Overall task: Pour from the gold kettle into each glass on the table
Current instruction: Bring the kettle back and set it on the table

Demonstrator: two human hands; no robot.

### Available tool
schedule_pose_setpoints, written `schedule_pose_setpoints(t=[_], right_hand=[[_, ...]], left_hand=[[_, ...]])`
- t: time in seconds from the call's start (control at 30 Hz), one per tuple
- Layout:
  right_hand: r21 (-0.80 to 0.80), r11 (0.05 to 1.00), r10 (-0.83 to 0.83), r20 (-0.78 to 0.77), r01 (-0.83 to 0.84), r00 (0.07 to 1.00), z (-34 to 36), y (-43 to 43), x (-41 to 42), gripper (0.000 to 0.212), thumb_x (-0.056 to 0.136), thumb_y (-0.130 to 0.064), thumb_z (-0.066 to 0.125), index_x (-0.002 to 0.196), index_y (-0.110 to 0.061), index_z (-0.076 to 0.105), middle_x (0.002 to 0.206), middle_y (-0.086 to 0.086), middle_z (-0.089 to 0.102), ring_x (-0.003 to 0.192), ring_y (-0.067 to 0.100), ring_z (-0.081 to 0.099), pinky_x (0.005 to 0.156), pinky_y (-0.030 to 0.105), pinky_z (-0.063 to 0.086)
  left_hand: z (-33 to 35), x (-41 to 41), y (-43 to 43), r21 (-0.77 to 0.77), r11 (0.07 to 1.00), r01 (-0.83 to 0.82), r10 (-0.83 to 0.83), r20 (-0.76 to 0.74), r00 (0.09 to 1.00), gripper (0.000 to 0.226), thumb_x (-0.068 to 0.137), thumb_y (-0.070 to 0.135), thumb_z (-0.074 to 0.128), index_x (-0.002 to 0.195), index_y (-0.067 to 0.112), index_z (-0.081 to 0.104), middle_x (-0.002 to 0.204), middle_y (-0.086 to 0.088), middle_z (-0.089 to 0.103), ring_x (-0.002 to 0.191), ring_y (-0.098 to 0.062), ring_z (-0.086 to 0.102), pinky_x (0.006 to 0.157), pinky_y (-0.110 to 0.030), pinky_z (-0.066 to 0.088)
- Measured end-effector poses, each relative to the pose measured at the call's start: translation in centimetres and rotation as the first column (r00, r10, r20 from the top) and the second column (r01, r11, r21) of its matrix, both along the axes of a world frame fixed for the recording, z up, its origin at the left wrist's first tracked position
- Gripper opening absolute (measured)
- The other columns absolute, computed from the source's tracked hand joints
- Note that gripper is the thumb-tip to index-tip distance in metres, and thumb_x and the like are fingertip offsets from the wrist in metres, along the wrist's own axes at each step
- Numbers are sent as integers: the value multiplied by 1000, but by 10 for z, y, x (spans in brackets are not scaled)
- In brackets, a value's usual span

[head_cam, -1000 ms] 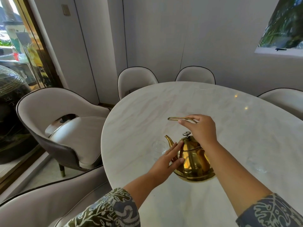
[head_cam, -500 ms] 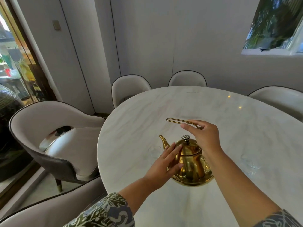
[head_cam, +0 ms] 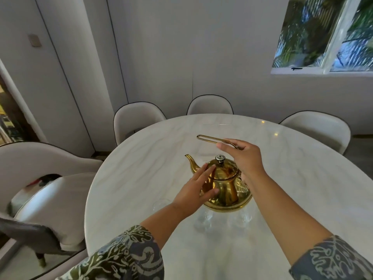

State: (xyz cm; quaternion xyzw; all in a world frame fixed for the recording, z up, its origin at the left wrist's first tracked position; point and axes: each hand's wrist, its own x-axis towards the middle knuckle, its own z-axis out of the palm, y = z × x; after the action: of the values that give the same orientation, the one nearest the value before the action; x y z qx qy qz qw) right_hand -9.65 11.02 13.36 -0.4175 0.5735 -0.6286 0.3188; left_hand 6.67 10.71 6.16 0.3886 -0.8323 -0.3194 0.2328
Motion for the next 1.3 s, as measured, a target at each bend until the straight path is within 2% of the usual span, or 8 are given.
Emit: schedule_pose_setpoints(t=[0.1, 0.3, 0.47, 0.63, 0.77, 1.0, 1.13, 1.3], right_hand=[[9, 1000, -20, 47, 20, 999, -8, -22, -19, 42, 68, -30, 84, 106, -15, 74, 108, 0, 73, 108, 19, 64, 91, 32, 52], [19, 1000, -1, 110, -2, 994, -39, -63, -47, 35, 67, -26, 85, 99, -17, 76, 101, 0, 75, 104, 20, 67, 88, 31, 53], [55, 998, 5, 164, -14, 986, -71, -90, -61, 35, 65, -24, 87, 97, -16, 77, 97, 0, 76, 100, 20, 69, 92, 37, 54], [80, 996, 23, 188, -38, 982, -103, -111, -67, 32, 66, -18, 86, 97, -14, 77, 95, 2, 77, 96, 20, 71, 88, 34, 56], [103, 994, 24, 195, -45, 981, -126, -124, -70, 30, 65, -18, 87, 93, -18, 78, 94, 1, 77, 96, 22, 71, 86, 36, 57], [115, 991, 40, 185, -62, 982, -146, -130, -70, 23, 69, -18, 84, 88, -27, 75, 93, -8, 76, 96, 12, 69, 76, 21, 54], [132, 990, 33, 175, -57, 984, -155, -132, -71, 24, 70, -19, 84, 92, -24, 76, 93, -6, 76, 96, 15, 69, 79, 24, 54], [118, 991, 44, 198, -68, 979, -162, -135, -72, 27, 70, -17, 83, 95, -21, 76, 71, -14, 70, 86, 14, 67, 76, 21, 51]], left_hand=[[1, -17, -25, -8, 1000, -1, 1, 67, 998, 67, 91, 44, 54, 146, 43, 16, 158, 16, 7, 139, -15, 30, 109, -30, 32], [-15, -43, -72, 8, 1000, -16, 15, 174, 985, 73, 89, 36, 61, 146, 43, 16, 158, 16, 7, 137, -20, 36, 108, -38, 40], [-38, -55, -102, 48, 999, -3, -7, 210, 978, 76, 89, 32, 62, 147, 41, 14, 159, 14, 4, 138, -21, 33, 109, -38, 38], [-70, -61, -124, 84, 996, -19, -2, 246, 969, 72, 91, 38, 56, 146, 45, 11, 159, 13, 1, 141, -24, 27, 113, -44, 33], [-90, -64, -134, 112, 994, -21, -8, 254, 967, 68, 93, 40, 53, 146, 44, 11, 160, 11, 0, 143, -22, 25, 113, -42, 32], [-115, -64, -141, 148, 988, -35, -7, 276, 961, 63, 93, 48, 47, 144, 49, 10, 159, 14, 0, 142, -24, 25, 114, -45, 30], [-124, -64, -142, 158, 987, -36, -10, 283, 959, 62, 93, 51, 44, 144, 50, 10, 159, 14, -1, 142, -24, 26, 114, -46, 30], [-127, -65, -144, 136, 990, -37, -4, 286, 958, 61, 94, 50, 42, 146, 45, 9, 160, 10, -1, 144, -22, 22, 115, -45, 28]])
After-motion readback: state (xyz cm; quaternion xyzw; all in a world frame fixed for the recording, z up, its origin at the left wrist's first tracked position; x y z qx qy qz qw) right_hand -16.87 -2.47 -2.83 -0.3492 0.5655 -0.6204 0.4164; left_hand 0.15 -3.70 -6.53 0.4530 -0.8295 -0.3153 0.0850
